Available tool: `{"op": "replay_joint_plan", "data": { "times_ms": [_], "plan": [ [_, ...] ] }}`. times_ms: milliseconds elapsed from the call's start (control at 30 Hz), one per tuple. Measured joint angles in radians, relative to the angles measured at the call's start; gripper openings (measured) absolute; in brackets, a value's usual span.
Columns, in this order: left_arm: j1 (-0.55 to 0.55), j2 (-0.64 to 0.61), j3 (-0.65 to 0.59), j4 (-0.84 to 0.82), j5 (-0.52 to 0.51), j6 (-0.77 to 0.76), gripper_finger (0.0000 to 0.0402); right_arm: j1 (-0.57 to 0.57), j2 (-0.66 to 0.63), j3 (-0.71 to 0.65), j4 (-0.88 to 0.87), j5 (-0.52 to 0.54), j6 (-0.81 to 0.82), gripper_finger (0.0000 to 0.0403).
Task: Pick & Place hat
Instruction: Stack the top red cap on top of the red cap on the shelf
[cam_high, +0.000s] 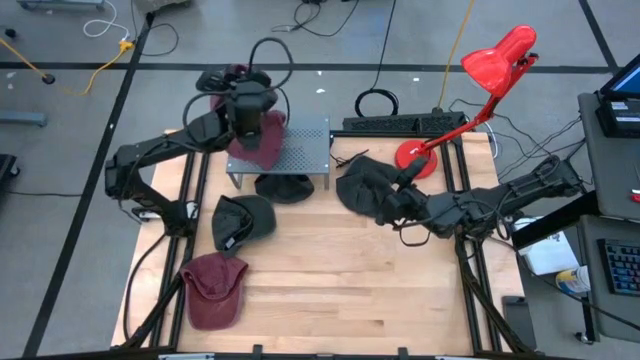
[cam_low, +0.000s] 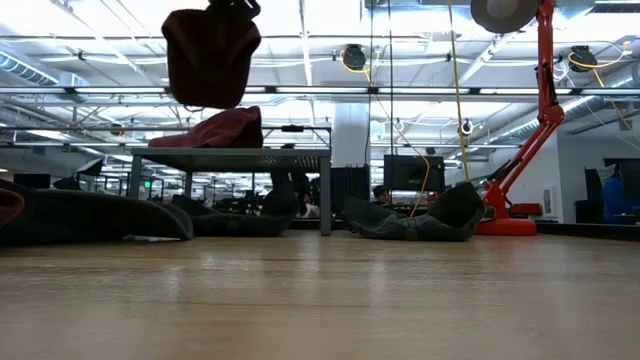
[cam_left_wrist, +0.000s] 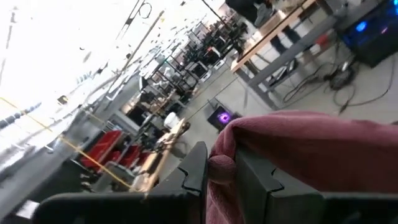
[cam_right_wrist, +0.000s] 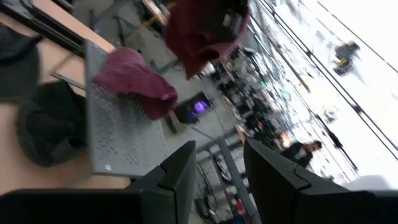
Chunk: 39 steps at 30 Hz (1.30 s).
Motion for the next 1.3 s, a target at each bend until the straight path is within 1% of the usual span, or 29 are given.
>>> {"op": "replay_joint_plan", "data": {
  "times_ms": [100, 200, 267, 433, 567, 667, 800, 867, 1000, 1033, 1167, 1233, 1300],
  "plan": [
    [0.043, -0.003, 0.0, 0.038, 0.045, 0.1, 0.0052, 0.0, 0.0, 0.0, 0.001, -0.036, 0.004, 0.013],
    [0.087, -0.003, 0.001, 0.061, 0.089, 0.167, 0.0052, 0.0, 0.0, 0.0, 0.001, -0.074, 0.002, 0.013],
    [0.116, -0.003, 0.001, 0.064, 0.136, 0.206, 0.0052, 0.0, 0.0, 0.0, 0.001, -0.103, 0.002, 0.013],
    [0.182, -0.003, 0.001, 0.059, 0.242, 0.279, 0.0052, 0.0, 0.0, 0.0, 0.001, -0.107, -0.002, 0.013],
    [0.221, -0.007, 0.001, 0.015, 0.422, 0.321, 0.0052, 0.0, 0.0, 0.0, 0.001, -0.108, -0.002, 0.013],
    [0.252, -0.012, 0.001, -0.041, 0.559, 0.302, 0.0052, 0.0, 0.0, 0.0, 0.001, -0.108, 0.003, 0.013],
    [0.303, -0.009, 0.001, -0.134, 0.696, 0.254, 0.0052, 0.0, 0.0, 0.0, 0.001, -0.109, -0.002, 0.013],
    [0.331, -0.009, 0.002, -0.165, 0.745, 0.229, 0.0052, -0.001, 0.0, 0.0, 0.001, -0.109, -0.002, 0.013],
    [0.39, -0.009, 0.052, -0.302, 0.786, 0.139, 0.0052, -0.002, 0.0, 0.0, 0.001, -0.109, -0.002, 0.013],
    [0.399, -0.009, 0.068, -0.326, 0.778, 0.116, 0.0052, -0.005, 0.0, 0.0, 0.001, -0.11, 0.001, 0.013],
    [0.42, -0.009, 0.143, -0.416, 0.675, 0.017, 0.0052, -0.021, 0.0, 0.0, 0.001, -0.111, 0.012, 0.013],
    [0.429, -0.009, 0.194, -0.499, 0.659, -0.053, 0.0052, -0.031, 0.0, 0.0, 0.001, -0.111, 0.012, 0.013],
    [0.442, -0.011, 0.238, -0.578, 0.67, -0.122, 0.0052, -0.041, 0.0, 0.0, 0.001, -0.111, 0.013, 0.013]
  ]
}}
